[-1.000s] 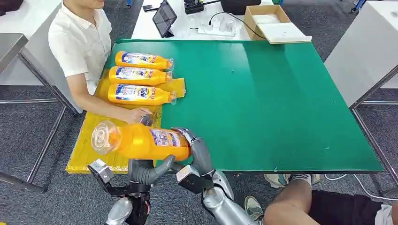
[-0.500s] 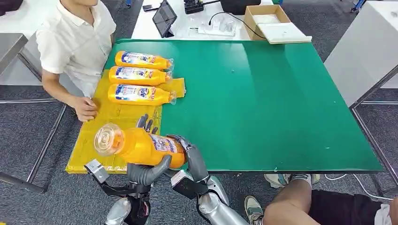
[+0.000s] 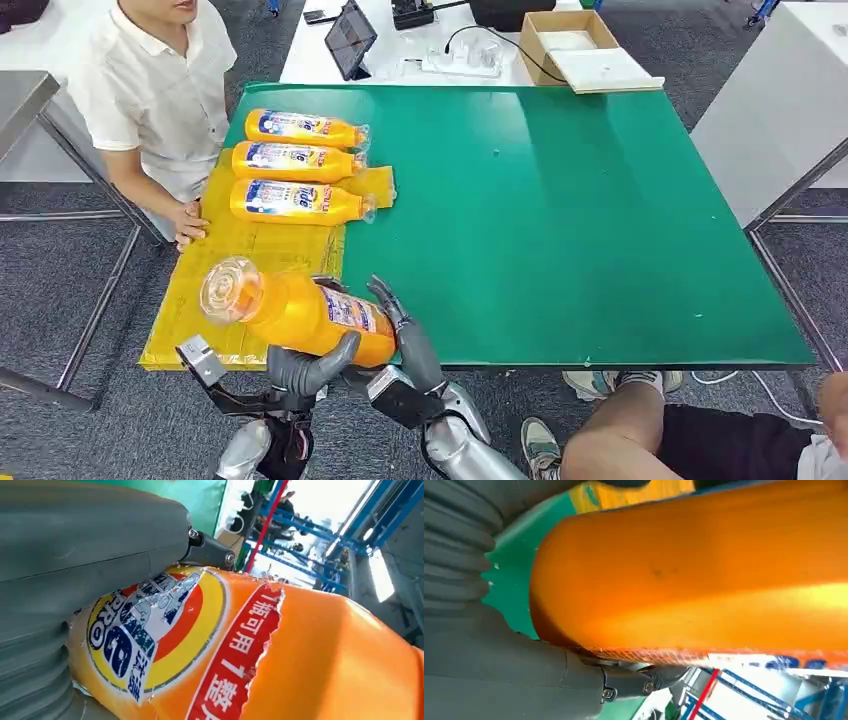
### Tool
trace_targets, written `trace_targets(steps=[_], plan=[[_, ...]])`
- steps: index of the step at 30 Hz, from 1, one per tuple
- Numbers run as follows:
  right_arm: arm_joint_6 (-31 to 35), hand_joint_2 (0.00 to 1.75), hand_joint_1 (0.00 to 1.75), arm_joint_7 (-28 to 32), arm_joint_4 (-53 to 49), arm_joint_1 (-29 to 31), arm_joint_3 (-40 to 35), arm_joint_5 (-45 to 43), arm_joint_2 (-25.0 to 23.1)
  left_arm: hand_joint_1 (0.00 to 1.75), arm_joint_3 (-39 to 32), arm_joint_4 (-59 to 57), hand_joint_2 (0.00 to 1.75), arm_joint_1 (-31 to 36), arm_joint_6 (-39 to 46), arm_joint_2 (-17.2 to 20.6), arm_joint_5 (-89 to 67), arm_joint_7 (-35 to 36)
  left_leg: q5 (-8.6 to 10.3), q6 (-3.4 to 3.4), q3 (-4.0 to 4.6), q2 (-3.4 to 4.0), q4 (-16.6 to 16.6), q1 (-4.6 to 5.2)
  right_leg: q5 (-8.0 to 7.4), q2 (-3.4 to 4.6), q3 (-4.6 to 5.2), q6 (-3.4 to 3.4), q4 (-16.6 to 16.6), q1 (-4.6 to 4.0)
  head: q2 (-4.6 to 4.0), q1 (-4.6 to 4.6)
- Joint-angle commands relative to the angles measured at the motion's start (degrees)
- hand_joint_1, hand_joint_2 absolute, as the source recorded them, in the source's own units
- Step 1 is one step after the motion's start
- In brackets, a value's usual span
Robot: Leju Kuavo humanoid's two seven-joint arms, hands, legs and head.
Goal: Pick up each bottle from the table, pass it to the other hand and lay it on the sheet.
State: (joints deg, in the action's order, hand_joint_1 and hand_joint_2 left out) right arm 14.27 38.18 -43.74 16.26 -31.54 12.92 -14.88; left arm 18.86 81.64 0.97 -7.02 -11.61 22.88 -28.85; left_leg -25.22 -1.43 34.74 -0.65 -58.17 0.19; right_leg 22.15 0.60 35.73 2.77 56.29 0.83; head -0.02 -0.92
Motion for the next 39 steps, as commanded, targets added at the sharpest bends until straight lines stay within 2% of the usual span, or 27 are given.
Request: trace_targets(steps=[1, 8, 11, 12, 16, 17, 19, 20, 24, 27, 29, 31, 35, 39], plan=[[-0.7, 0.00, 0.00, 1.8, 3.2, 0.3, -1.0, 0.7, 1.8, 1.75, -0.1, 0.0, 1.75, 0.2, -2.6, 1.7, -0.2, 0.3, -0.10, 0.10, -0.34, 0.01, 0.1, -0.05, 0.13, -0.09, -0.34, -0.11, -0.1, -0.07, 0.00, 0.00], [1.4, 0.00, 0.00, 1.4, 0.0, -2.6, 2.5, 1.7, 4.0, 1.75, -2.4, 0.1, 1.75, -0.2, 0.1, 1.7, -3.3, 0.6, -0.06, 0.07, -0.24, -0.05, 0.1, -0.03, 0.09, -0.12, -0.26, -0.08, -0.1, -0.05, 0.00, 0.02], [3.4, 0.00, 0.00, 1.8, -1.6, -6.6, 8.3, 0.2, 4.1, 1.75, -2.1, 2.5, 1.75, -1.6, 5.0, 2.8, -10.0, -1.1, -0.05, 0.07, -0.23, -0.11, 0.1, -0.03, 0.10, -0.19, -0.28, -0.08, -0.1, -0.05, 0.00, 0.00], [4.5, 0.00, 0.00, 1.8, -2.8, -7.9, 9.7, -0.7, 4.1, 1.75, -1.8, 2.6, 1.75, -1.6, 8.9, 3.5, -14.4, -0.3, -0.04, 0.06, -0.19, -0.12, 0.1, -0.02, 0.09, -0.18, -0.22, -0.07, -0.1, -0.03, 0.00, 0.02], [5.0, 0.00, 0.00, 1.8, -3.4, -8.6, 10.0, -0.7, 4.2, 1.75, -2.0, 2.4, 1.75, -1.4, 10.3, 3.9, -15.9, 0.0, -0.06, 0.06, -0.12, -0.04, 0.1, -0.01, 0.07, -0.07, -0.15, -0.06, 0.0, -0.02, 0.00, 0.00], [7.5, 0.00, 0.00, 1.8, -4.7, -9.6, 11.6, -1.6, 3.9, 1.75, -1.4, 1.1, 1.75, -0.7, 18.7, 4.7, -24.3, 2.9, -0.09, 0.08, -0.19, -0.03, 0.1, -0.02, 0.10, -0.09, -0.23, -0.09, -0.1, -0.03, 0.00, 0.00], [11.7, 0.00, 0.00, 1.8, -9.1, -12.0, 13.5, -2.5, 4.1, 1.75, -2.2, -1.2, 1.75, 1.1, 26.5, 6.2, -33.0, 4.0, -0.04, 0.06, -0.05, -0.03, 0.1, -0.01, 0.05, -0.10, -0.07, -0.06, 0.0, -0.02, 0.00, 0.02], [13.5, 0.00, 0.00, 1.8, -11.0, -12.9, 14.3, -2.8, 4.2, 1.75, -2.5, -1.4, 1.75, 1.8, 27.6, 7.2, -35.3, 4.5, -0.07, 0.11, -0.23, -0.10, 0.1, -0.01, 0.12, -0.20, -0.26, -0.11, -0.1, -0.03, 0.00, 0.02], [19.2, 0.00, 0.00, 1.8, -18.9, -15.6, 16.5, -3.6, 4.2, 1.75, -4.4, -1.3, 1.75, 4.5, 30.4, 10.1, -44.9, 8.2, -0.04, 0.09, -0.05, -0.06, 0.0, -0.02, 0.08, -0.12, -0.05, -0.09, 0.0, -0.03, 0.00, 0.02], [22.2, 0.00, 0.00, 1.8, -24.2, -17.0, 16.7, -5.0, 3.6, 1.75, -5.2, -4.9, 1.75, 9.1, 33.8, 12.4, -57.6, 13.6, -0.03, 0.11, -0.05, -0.11, 0.0, -0.03, 0.09, -0.18, -0.05, -0.11, 0.0, -0.04, 0.00, 0.02], [23.0, 0.00, 0.00, 1.8, -25.4, -16.7, 16.3, -6.1, 2.5, 1.75, -5.4, -12.1, 1.75, 14.7, 38.7, 13.6, -72.6, 18.6, -0.04, 0.14, -0.12, -0.12, 0.0, -0.05, 0.12, -0.22, -0.12, -0.14, 0.0, -0.06, 0.00, 0.00], [22.4, 0.00, 0.00, 1.8, -24.4, -15.9, 15.2, -6.1, 1.7, 1.75, -4.9, -20.1, 1.75, 20.3, 36.5, 14.5, -78.4, 21.8, 0.01, 0.16, -0.13, -0.17, 0.0, -0.08, 0.08, -0.27, -0.16, -0.15, 0.0, -0.09, 0.00, 0.00], [22.4, 0.00, 0.00, 1.8, -24.1, -15.8, 14.5, -6.1, 1.6, 1.75, -5.2, -24.1, 1.75, 22.8, 36.6, 14.2, -79.2, 22.2, 0.04, 0.16, -0.16, -0.07, 0.1, -0.08, 0.03, -0.16, -0.17, -0.17, 0.0, -0.08, 0.00, -0.02], [21.0, 0.00, 0.00, 1.8, -20.8, -13.9, 12.1, -6.3, 1.6, 1.75, -2.1, -46.3, 1.75, 36.1, 35.6, 11.9, -89.2, 27.2, 0.13, 0.16, -0.11, -0.18, 0.1, -0.07, 0.00, -0.34, -0.13, -0.12, 0.0, -0.06, 0.00, 0.00]])
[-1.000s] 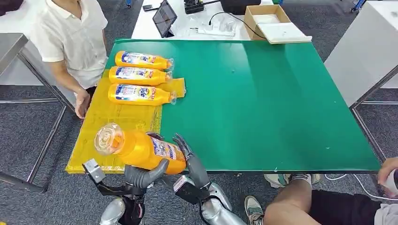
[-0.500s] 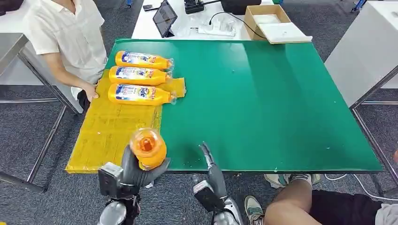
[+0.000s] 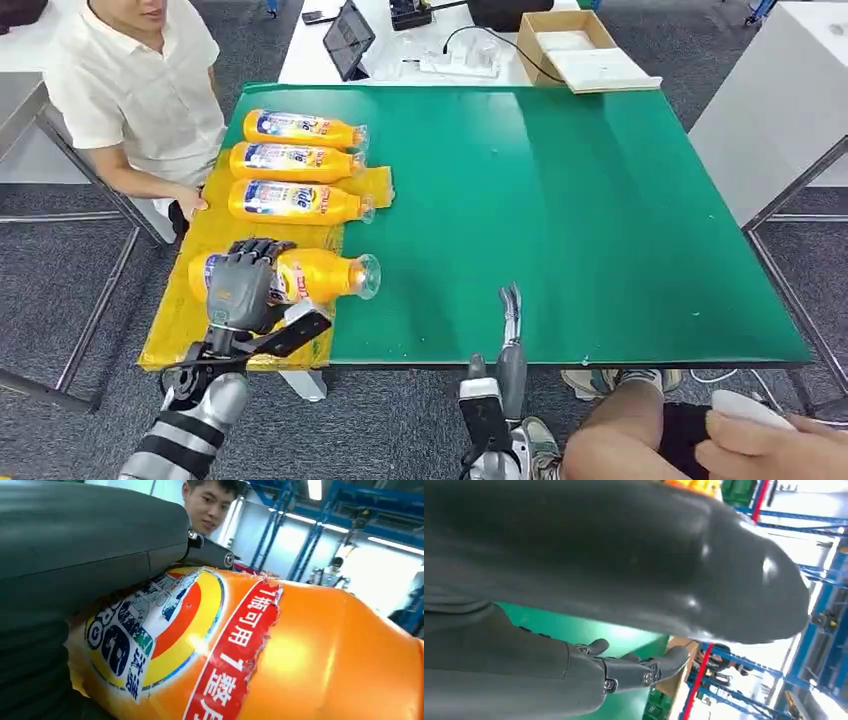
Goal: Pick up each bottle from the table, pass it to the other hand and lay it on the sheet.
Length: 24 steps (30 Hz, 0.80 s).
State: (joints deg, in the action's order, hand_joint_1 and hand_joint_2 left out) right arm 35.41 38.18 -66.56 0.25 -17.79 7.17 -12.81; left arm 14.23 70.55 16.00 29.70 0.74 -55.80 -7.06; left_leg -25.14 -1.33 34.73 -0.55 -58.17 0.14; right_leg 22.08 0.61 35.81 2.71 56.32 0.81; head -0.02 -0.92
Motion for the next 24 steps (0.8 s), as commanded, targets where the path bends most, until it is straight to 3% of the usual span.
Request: trace_targets(steps=[1, 5, 12, 13, 16, 17, 18, 19, 24], plan=[[-0.7, 0.00, 0.00, 1.8, 2.4, 2.3, -1.7, -0.7, -0.6, 1.75, 2.5, -38.6, 1.75, 23.2, -2.9, -1.3, -10.6, 6.2, 0.04, 0.09, -0.17, -0.41, 0.0, -0.06, 0.12, -0.48, -0.32, -0.10, 0.0, -0.07, 0.00, -0.02], [-2.3, 0.00, 0.00, 1.8, 3.9, 2.6, -1.6, -0.5, -0.4, 1.75, -0.1, -47.3, 1.75, 27.5, -10.3, -2.4, -6.9, 7.0, 0.01, 0.07, -0.18, -0.24, 0.0, -0.05, 0.08, -0.27, -0.29, -0.09, 0.0, -0.07, 0.00, 0.00], [-2.4, 0.00, 0.00, 1.8, 4.3, 2.3, -0.8, -1.2, 0.0, 1.75, -2.9, -49.3, 1.75, 27.1, -15.0, -1.8, -2.7, 4.5, -0.09, 0.08, -0.25, 0.00, 0.1, -0.06, 0.10, -0.07, -0.32, -0.09, 0.0, -0.07, 0.00, 0.00], [-2.5, 0.00, 0.00, 1.8, 4.3, 2.4, -0.7, -1.2, 0.1, 1.52, -3.2, -49.3, 1.75, 27.0, -15.6, -1.9, -2.2, 4.4, -0.06, 0.06, -0.16, -0.01, 0.0, -0.05, 0.07, -0.06, -0.23, -0.06, 0.0, -0.06, 0.00, 0.00], [-2.9, 0.00, 0.00, 1.8, 4.4, 3.0, -0.6, -1.5, 0.0, 1.45, -3.8, -49.8, 1.75, 27.0, -17.5, -2.0, -1.0, 4.3, -0.06, 0.05, -0.11, -0.02, 0.0, -0.05, 0.06, -0.06, -0.18, -0.06, 0.0, -0.06, 0.00, 0.00], [-3.0, 0.00, 0.00, 1.8, 4.6, 3.2, -0.7, -1.4, -0.1, 1.31, -4.2, -49.9, 1.75, 27.1, -18.1, -2.2, -0.3, 4.2, -0.03, 0.04, -0.04, -0.01, 0.0, -0.04, 0.03, -0.03, -0.11, -0.04, 0.0, -0.04, 0.00, 0.00], [-3.0, 0.00, 0.00, 1.8, 4.8, 3.5, -0.7, -1.4, -0.2, 0.26, -4.5, -50.0, 1.75, 27.1, -18.5, -2.4, 0.2, 4.0, -0.07, 0.06, -0.16, 0.00, 0.0, -0.05, 0.07, -0.04, -0.23, -0.07, 0.0, -0.06, 0.00, -0.02], [-3.1, 0.00, 0.00, 1.8, 4.9, 3.6, -0.7, -1.4, -0.3, 0.00, -4.6, -50.1, 1.75, 27.0, -19.0, -2.5, 0.6, 3.5, -0.03, 0.04, -0.09, 0.02, 0.0, -0.02, 0.03, 0.01, -0.15, -0.05, 0.0, -0.03, 0.00, -0.02], [-3.0, 0.00, 0.00, 1.8, 5.5, 3.8, -0.6, -1.6, -0.2, 0.00, -5.1, -49.8, 1.75, 26.7, -20.3, -2.7, 2.1, 2.0, -0.06, 0.09, -0.20, -0.01, 0.1, -0.06, 0.06, -0.07, -0.27, -0.09, -0.1, -0.07, 0.00, -0.02]])
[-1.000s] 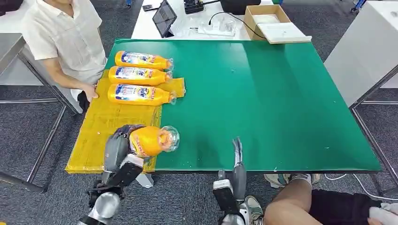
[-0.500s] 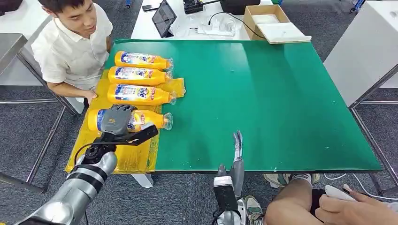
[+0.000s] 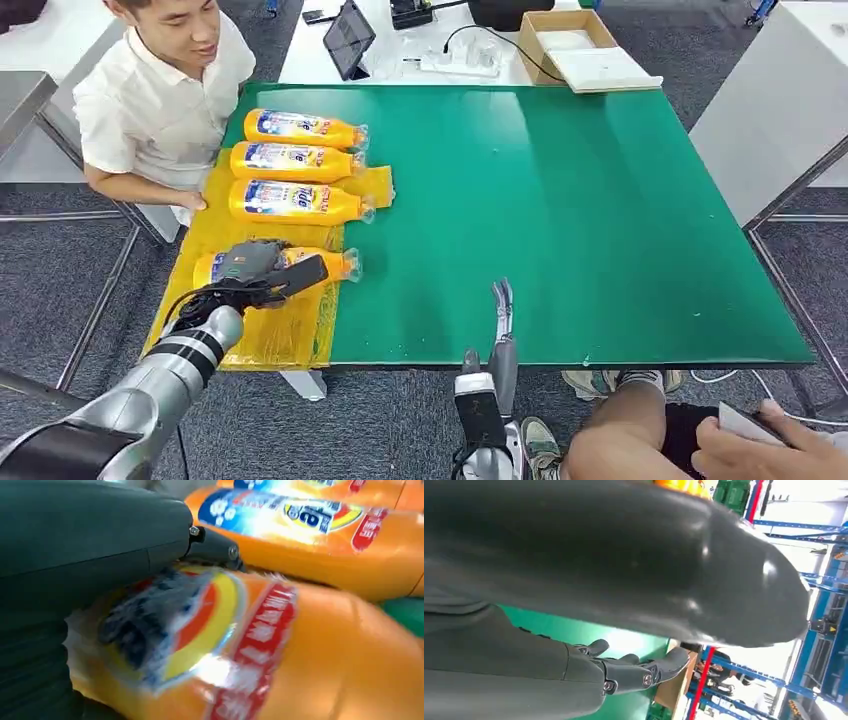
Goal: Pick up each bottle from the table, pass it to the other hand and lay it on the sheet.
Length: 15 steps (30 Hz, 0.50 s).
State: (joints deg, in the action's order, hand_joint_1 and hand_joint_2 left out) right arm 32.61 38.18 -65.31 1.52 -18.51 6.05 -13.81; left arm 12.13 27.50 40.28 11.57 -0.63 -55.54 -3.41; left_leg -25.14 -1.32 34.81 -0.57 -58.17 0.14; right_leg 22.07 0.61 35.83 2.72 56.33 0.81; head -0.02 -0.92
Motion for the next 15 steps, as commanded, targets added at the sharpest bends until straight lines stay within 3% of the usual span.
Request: trace_targets(steps=[1, 3, 10, 15], plan=[[-0.2, 0.00, 0.00, 1.8, 4.2, 2.5, 0.1, -0.5, 0.8, 0.00, -3.0, -6.8, 1.75, 2.4, -2.2, -1.4, 1.8, -1.6, -0.03, 0.05, -0.18, -0.02, 0.1, -0.04, 0.04, -0.06, -0.20, -0.07, -0.1, -0.05, 0.00, -0.02], [-0.2, 0.00, 0.00, 1.8, 4.2, 2.4, 0.2, -0.6, 1.0, 0.00, -3.1, -6.6, 1.75, 2.3, -2.4, -1.5, 2.0, -1.9, -0.07, 0.07, -0.32, -0.01, 0.1, -0.04, 0.09, -0.06, -0.35, -0.10, -0.1, -0.06, 0.00, 0.00], [-0.1, 0.00, 0.00, 1.8, 3.6, 1.8, 0.7, -1.3, 2.1, 0.00, -4.9, 0.5, 1.75, -0.2, -12.0, -2.2, 12.6, -12.5, -0.03, 0.03, -0.25, -0.03, 0.1, -0.02, 0.05, -0.05, -0.28, -0.05, -0.1, -0.03, 0.00, 0.00], [0.1, 0.00, 0.00, 1.8, 3.1, 1.4, 0.3, -1.3, 2.2, 0.00, -3.4, 13.1, 1.75, -5.0, -9.1, -3.1, 18.9, -17.2, -0.05, 0.05, -0.32, -0.03, 0.1, -0.02, 0.07, -0.08, -0.36, -0.07, -0.1, -0.04, 0.00, -0.02]])
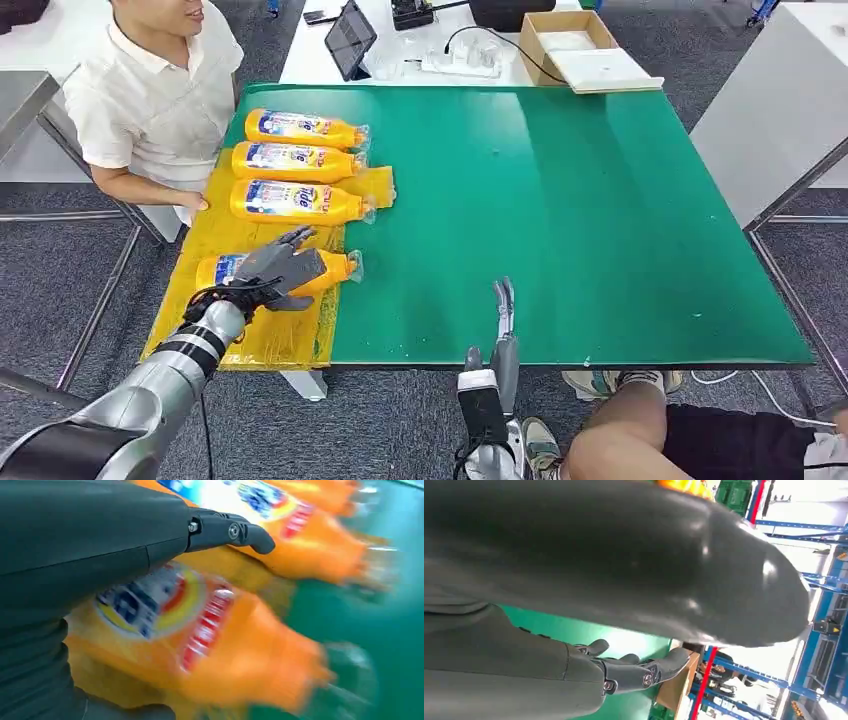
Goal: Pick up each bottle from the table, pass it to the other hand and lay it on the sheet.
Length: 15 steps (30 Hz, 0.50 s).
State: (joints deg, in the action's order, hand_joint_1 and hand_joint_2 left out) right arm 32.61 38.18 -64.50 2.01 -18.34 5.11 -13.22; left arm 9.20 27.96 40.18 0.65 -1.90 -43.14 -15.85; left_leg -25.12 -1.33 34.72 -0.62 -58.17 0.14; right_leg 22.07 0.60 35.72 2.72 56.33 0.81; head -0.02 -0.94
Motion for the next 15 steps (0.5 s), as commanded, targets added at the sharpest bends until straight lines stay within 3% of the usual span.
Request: trace_targets(steps=[1, 4, 7, 15], plan=[[0.3, 0.00, 0.00, 1.8, 2.2, 0.7, -0.2, -0.2, 1.5, 0.00, -2.0, 20.7, 1.75, -8.5, 6.4, -3.5, 11.3, -7.1, -0.05, 0.05, -0.14, 0.04, 0.0, -0.02, 0.05, -0.04, -0.15, -0.06, -0.1, -0.03, 0.00, 0.04], [1.6, 0.00, 0.00, 1.8, 2.3, 0.4, -1.6, 0.1, 1.5, 0.00, -2.8, 37.5, 1.75, -14.9, 9.2, -6.5, 27.3, -11.7, -0.08, 0.04, -0.12, -0.03, 0.0, -0.01, 0.10, -0.11, -0.15, -0.05, 0.0, -0.03, 0.00, 0.02], [2.3, 0.00, 0.00, 1.8, 2.3, 0.4, -2.2, 0.0, 1.8, 0.00, -0.6, 46.5, 1.75, -17.4, 9.7, -5.9, 32.6, -11.2, -0.10, 0.04, -0.07, 0.03, 0.0, -0.04, 0.09, -0.05, -0.10, -0.05, 0.0, -0.06, 0.00, -0.02], [2.6, 0.00, 0.00, 1.8, 0.2, -0.1, -2.6, -0.2, 2.1, 0.00, 1.6, 52.1, 1.75, -20.1, 9.7, -5.3, 39.4, -14.3, -0.15, 0.10, -0.11, 0.12, 0.0, -0.05, 0.10, 0.02, -0.09, -0.11, -0.1, -0.08, 0.00, 0.04]])
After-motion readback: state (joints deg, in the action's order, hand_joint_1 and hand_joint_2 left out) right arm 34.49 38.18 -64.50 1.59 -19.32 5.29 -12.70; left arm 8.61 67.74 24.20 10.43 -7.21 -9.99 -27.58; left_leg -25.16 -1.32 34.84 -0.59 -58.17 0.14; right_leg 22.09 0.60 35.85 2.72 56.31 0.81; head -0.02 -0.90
